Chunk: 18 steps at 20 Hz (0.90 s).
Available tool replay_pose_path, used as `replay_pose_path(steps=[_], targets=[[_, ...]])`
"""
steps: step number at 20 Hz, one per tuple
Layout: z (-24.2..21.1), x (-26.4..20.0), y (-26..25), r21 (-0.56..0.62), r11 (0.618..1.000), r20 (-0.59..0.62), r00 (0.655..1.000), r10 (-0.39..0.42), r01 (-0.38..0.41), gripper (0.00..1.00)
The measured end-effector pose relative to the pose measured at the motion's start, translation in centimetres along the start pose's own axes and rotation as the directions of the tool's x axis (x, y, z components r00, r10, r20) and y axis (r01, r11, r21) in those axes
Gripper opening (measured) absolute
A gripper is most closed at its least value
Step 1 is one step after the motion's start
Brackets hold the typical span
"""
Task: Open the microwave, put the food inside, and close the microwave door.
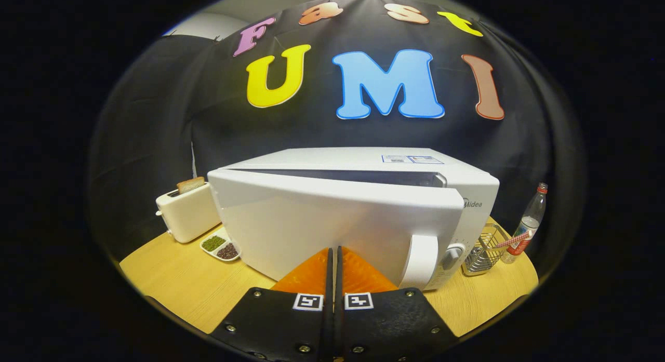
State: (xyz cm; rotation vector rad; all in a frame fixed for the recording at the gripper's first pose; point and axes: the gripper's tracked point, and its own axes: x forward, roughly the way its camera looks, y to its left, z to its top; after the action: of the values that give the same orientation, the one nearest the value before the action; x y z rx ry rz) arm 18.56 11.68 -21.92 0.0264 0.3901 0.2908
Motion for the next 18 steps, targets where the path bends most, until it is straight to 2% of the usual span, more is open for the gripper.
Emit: replay_pose_path(steps=[6,10,16,18], targets=[[0.4,1.9,-1.6,0.049,0.997,0.0,0.998,-0.061,0.061,0.01],[0.5,2.1,-1.5,0.013,0.997,0.016,0.997,-0.071,0.07,0.01],[0.8,2.7,-1.4,0.016,0.995,0.01,0.995,-0.096,0.096,0.01],[1.4,2.0,-0.6,0.034,0.996,0.016,0.997,-0.079,0.079,0.01]])
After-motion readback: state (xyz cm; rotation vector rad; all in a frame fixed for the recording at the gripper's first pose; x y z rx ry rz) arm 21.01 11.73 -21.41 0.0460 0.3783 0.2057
